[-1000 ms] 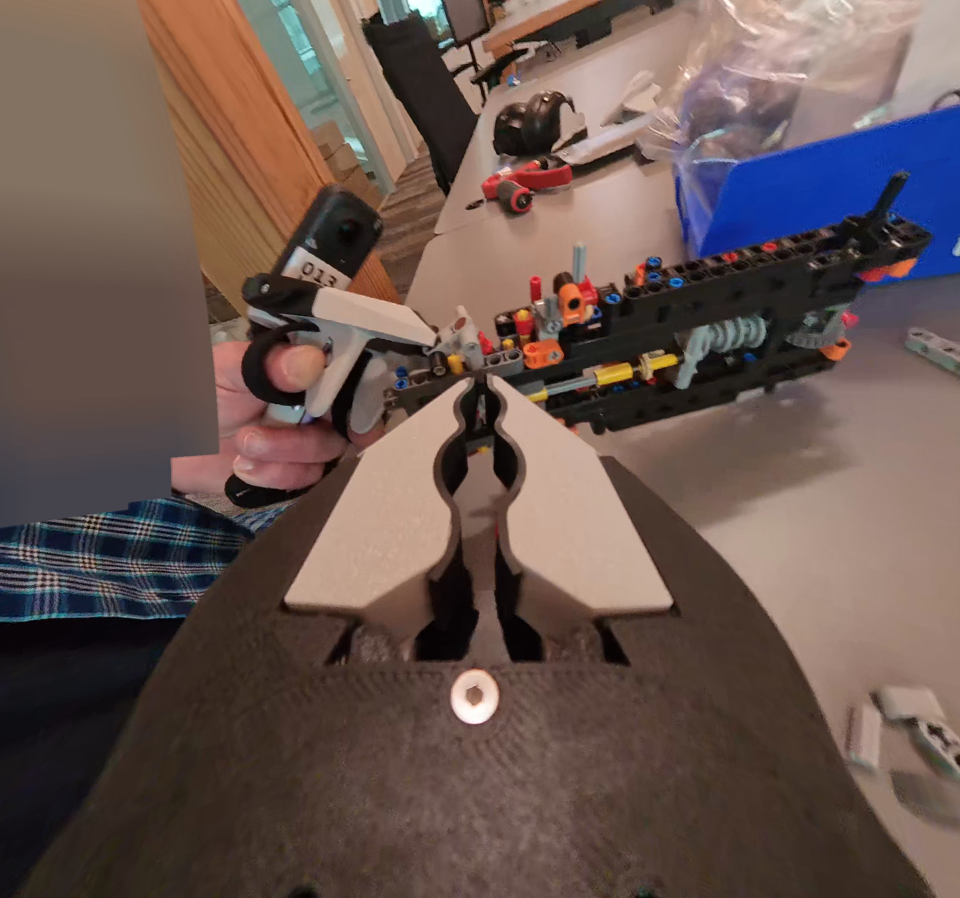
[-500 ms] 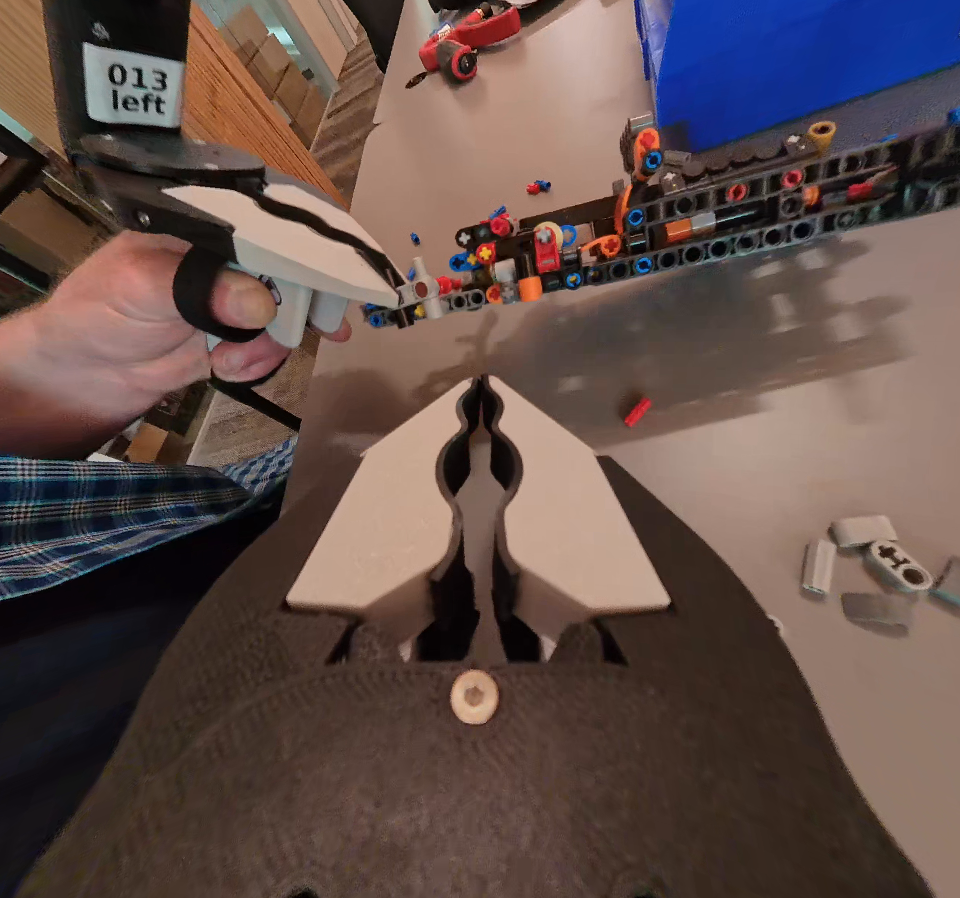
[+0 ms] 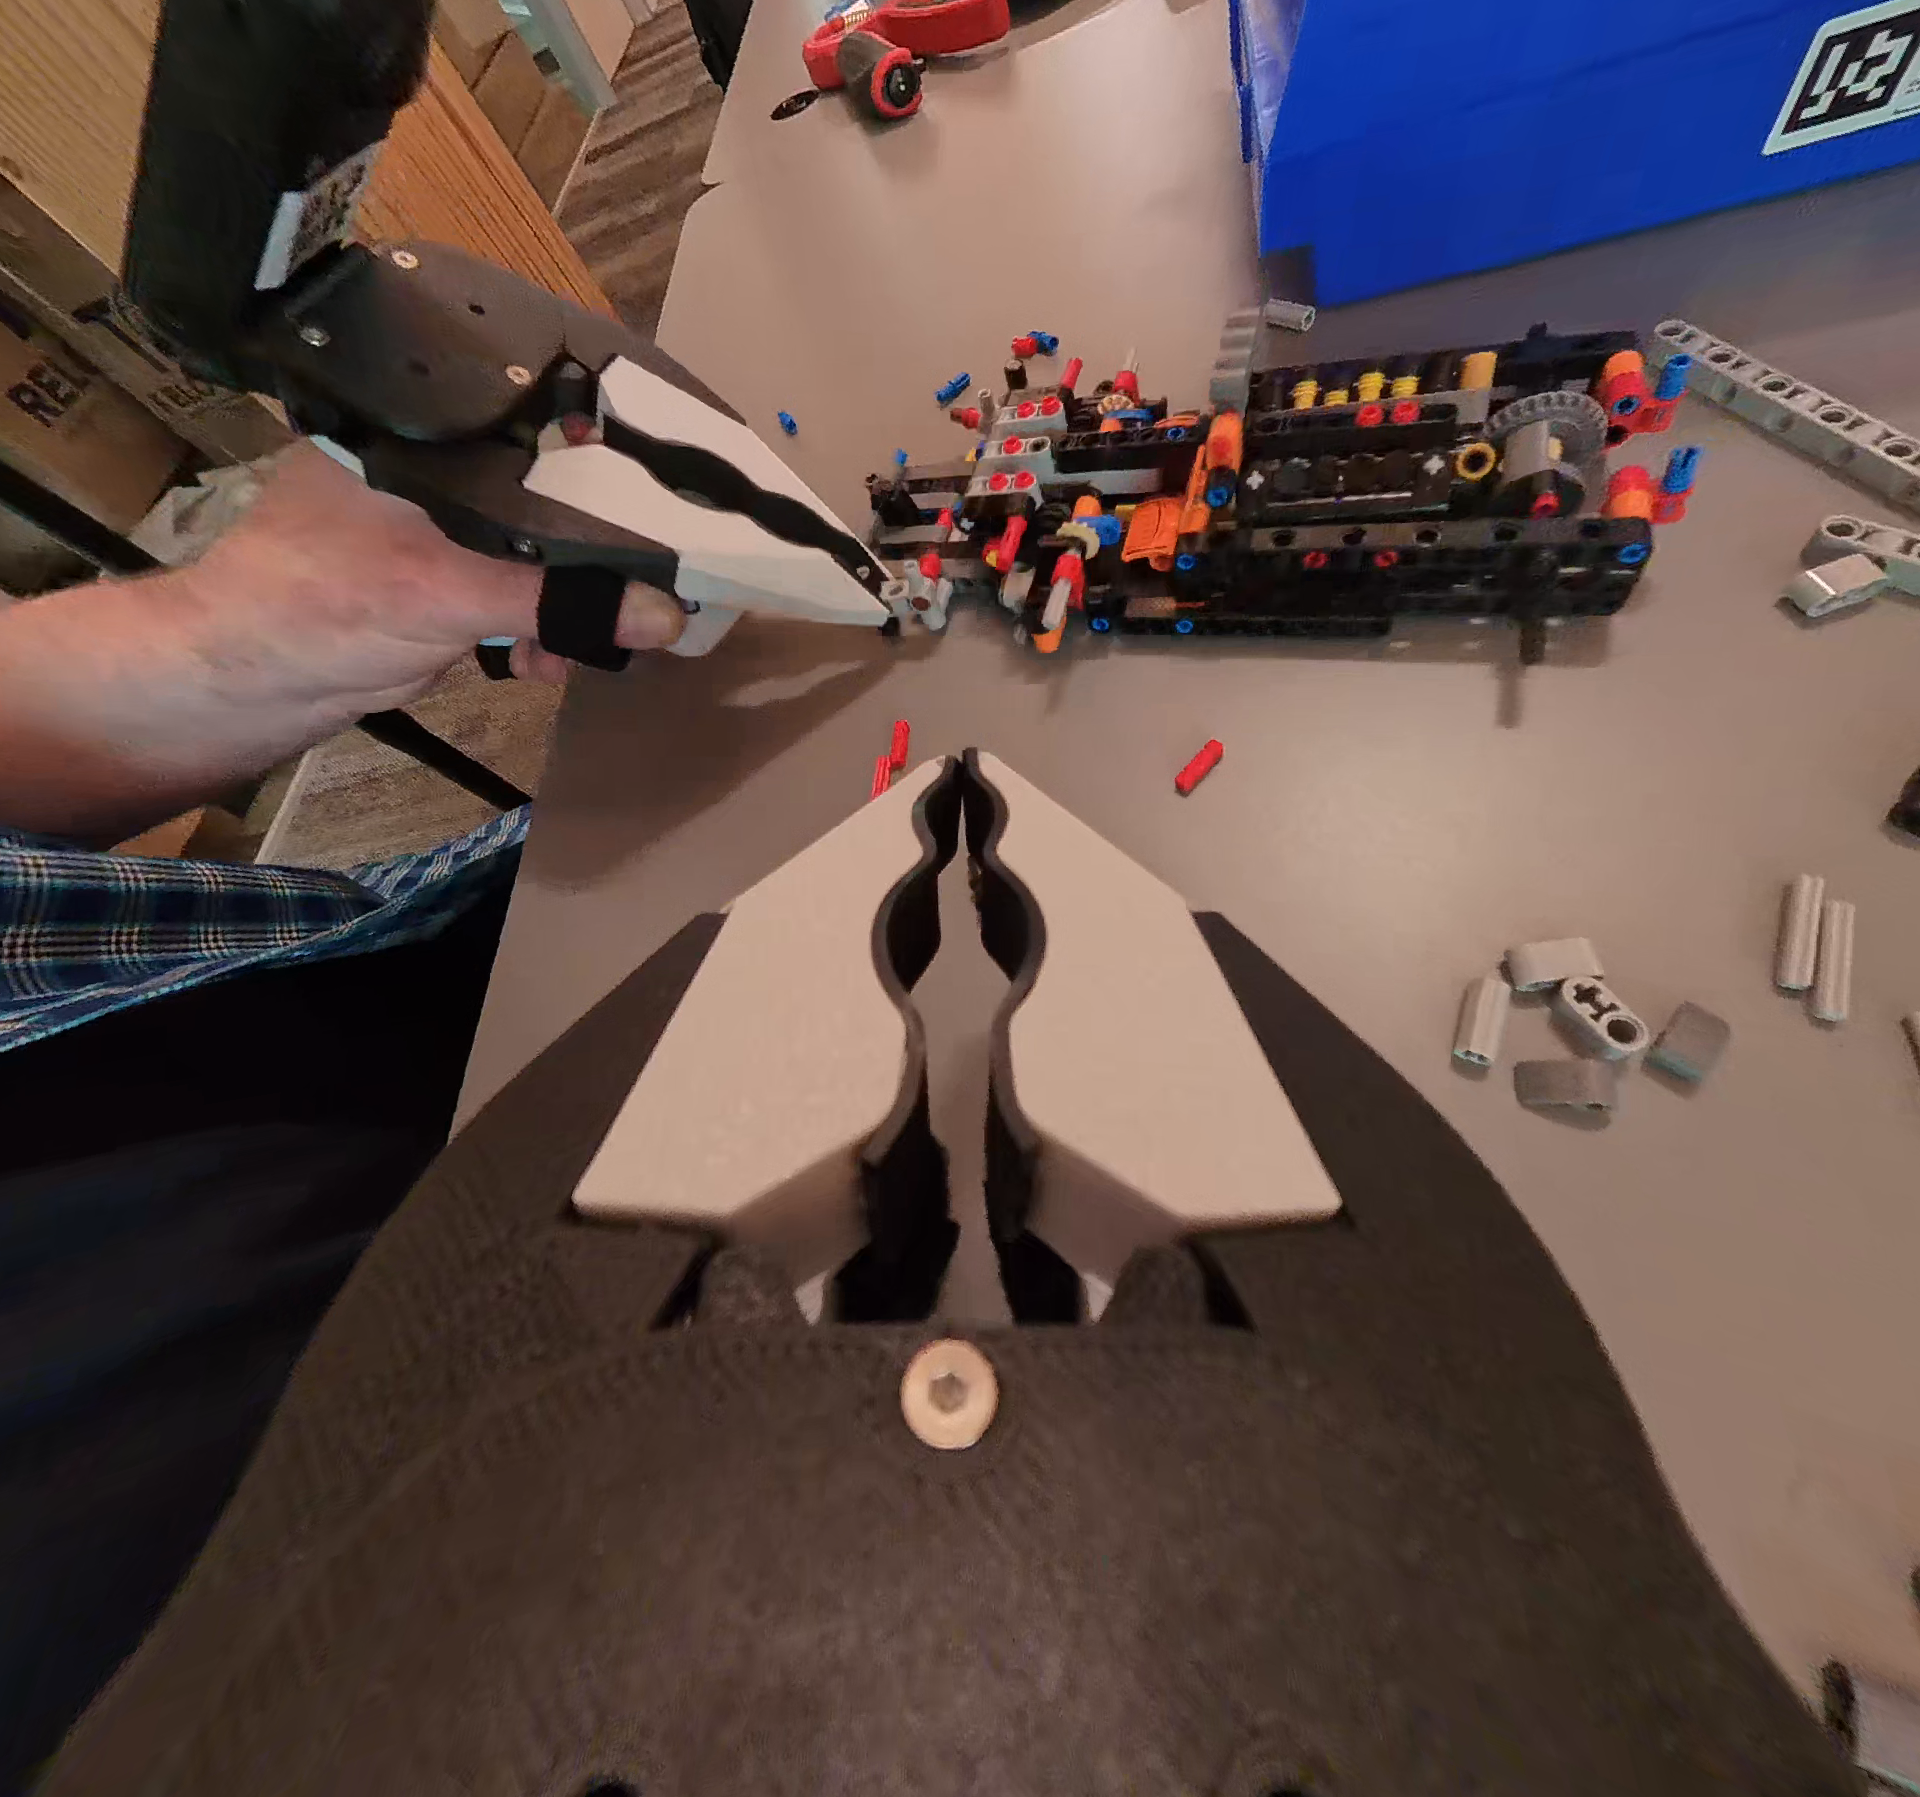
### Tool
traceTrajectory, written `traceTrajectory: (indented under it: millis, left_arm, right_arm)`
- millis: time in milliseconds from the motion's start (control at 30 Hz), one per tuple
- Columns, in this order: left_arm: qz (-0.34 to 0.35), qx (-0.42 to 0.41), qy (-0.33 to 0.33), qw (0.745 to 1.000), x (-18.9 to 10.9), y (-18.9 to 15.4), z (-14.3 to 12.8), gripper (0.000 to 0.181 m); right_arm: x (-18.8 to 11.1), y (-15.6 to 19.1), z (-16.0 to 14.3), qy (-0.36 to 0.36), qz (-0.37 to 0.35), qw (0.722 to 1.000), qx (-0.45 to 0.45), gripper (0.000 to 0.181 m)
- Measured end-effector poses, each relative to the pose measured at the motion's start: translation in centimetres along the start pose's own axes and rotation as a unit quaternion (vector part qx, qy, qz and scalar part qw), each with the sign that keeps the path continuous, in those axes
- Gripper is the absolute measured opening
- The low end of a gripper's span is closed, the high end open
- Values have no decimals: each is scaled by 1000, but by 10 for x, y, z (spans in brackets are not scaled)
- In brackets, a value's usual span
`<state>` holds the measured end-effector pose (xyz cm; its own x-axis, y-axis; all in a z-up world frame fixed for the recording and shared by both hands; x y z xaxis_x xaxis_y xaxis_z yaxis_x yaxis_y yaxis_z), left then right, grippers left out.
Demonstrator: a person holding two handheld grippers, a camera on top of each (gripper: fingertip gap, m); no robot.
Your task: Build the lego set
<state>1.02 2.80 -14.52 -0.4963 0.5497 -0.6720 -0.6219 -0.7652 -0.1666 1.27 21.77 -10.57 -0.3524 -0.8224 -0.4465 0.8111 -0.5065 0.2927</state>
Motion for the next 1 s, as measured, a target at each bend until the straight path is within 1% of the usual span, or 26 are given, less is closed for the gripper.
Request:
traceTrajectory:
  millis: [33,100,167,233,333,433,500,567,667,700,800,867,933,1000]
  left_arm:
    - [-12,-16,-4,1000,-1,-1,-1,14]
    - [-10,-25,-17,1000,-7,1,-2,26]
    - [-6,-23,-27,999,-18,3,-4,27]
    - [-12,-18,-29,999,-22,2,-8,27]
    - [-27,-17,-30,999,-20,-5,-12,26]
    - [-38,-8,-36,999,-10,-15,-9,26]
    - [-42,8,-33,999,-3,-20,-7,23]
    - [-58,5,-25,998,1,-25,-6,25]
    - [-71,12,-54,996,-9,-31,-5,28]
    - [-69,13,-60,996,-13,-30,-6,29]
    - [-28,14,-82,996,-25,-18,-7,31]
    - [-21,18,-86,996,-27,-13,-6,34]
    - [7,48,-86,995,-26,-7,-2,38]
    - [13,75,-80,994,-22,-3,3,40]
  right_arm:
    - [-1,0,0,0,-2,1000,-2,0]
    - [-5,1,0,0,-9,1000,-11,0]
    - [-9,2,0,4,-19,1000,-18,0]
    - [-12,4,-1,6,-22,1000,-21,0]
    - [-11,9,-2,13,-20,999,-24,0]
    - [-10,17,-2,17,-17,999,-26,0]
    - [-10,22,-1,17,-17,999,-30,0]
    - [-13,27,1,16,-21,999,-32,0]
    - [-21,32,3,10,-25,999,-33,0]
    - [-24,34,3,9,-27,999,-33,0]
    - [-32,36,1,8,-37,999,-31,1]
    - [-34,38,-1,10,-43,999,-32,2]
    - [-35,41,-1,10,-43,998,-33,2]
    - [-35,45,-1,9,-43,998,-37,2]
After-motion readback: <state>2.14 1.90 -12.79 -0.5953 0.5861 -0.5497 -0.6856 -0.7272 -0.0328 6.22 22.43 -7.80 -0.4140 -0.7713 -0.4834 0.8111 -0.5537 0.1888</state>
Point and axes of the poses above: each gripper's, where its closed fingertips meet, x out along the fingers, z out of its top, y = z × x across the jaws, the point moved 7 cm from there along -x, back along the fingers, and after that the axes turned 2 degrees about -z, right-handed, at the moved point
